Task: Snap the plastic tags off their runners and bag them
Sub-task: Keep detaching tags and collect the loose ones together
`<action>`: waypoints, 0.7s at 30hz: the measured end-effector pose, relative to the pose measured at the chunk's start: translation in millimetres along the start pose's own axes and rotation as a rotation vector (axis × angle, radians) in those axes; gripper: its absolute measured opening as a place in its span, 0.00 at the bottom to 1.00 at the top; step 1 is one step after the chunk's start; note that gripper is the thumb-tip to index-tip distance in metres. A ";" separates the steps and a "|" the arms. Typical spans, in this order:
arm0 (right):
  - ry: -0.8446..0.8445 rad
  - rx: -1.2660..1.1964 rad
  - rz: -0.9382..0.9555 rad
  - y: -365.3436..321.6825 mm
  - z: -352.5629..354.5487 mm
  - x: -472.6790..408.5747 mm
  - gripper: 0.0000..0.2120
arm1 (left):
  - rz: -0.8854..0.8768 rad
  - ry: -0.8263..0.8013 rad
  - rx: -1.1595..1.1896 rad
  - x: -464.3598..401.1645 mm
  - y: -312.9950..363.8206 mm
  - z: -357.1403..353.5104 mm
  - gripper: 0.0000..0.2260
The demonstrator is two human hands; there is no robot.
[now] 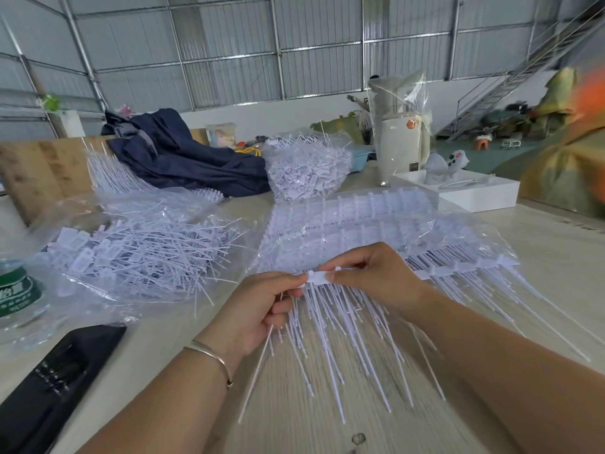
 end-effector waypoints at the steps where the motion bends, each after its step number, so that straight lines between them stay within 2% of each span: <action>1: -0.004 -0.012 -0.004 -0.4 -0.3 -0.1 0.05 | -0.019 0.002 -0.023 0.2 0.8 0.4 0.07; 6: -0.042 -0.072 -0.069 -2.0 0.8 0.6 0.07 | -0.086 -0.009 -0.201 3.6 6.1 -1.0 0.16; 9: -0.093 -0.143 -0.133 -3.7 1.1 1.1 0.09 | -0.105 0.006 -0.336 4.4 9.0 -0.8 0.17; 14: -0.140 -0.074 -0.173 -2.7 -1.2 1.9 0.10 | -0.290 -0.002 -0.785 7.0 12.7 -5.2 0.06; 19: -0.182 0.003 -0.194 -4.8 -3.7 2.3 0.06 | -0.420 -0.062 -1.054 6.5 9.6 -9.5 0.07; 21: -0.187 0.027 -0.200 -4.3 -2.9 2.7 0.11 | -0.447 -0.095 -1.143 8.5 7.4 -11.4 0.08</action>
Point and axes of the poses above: each hand's wrist, its own x-axis away from the middle knuckle, its own z-axis out of the back of the hand, y = z × x, the point moved 2 cm from there along -x, towards the middle knuckle, and after that the axes turned 6 degrees about x, right-handed, at the moved point
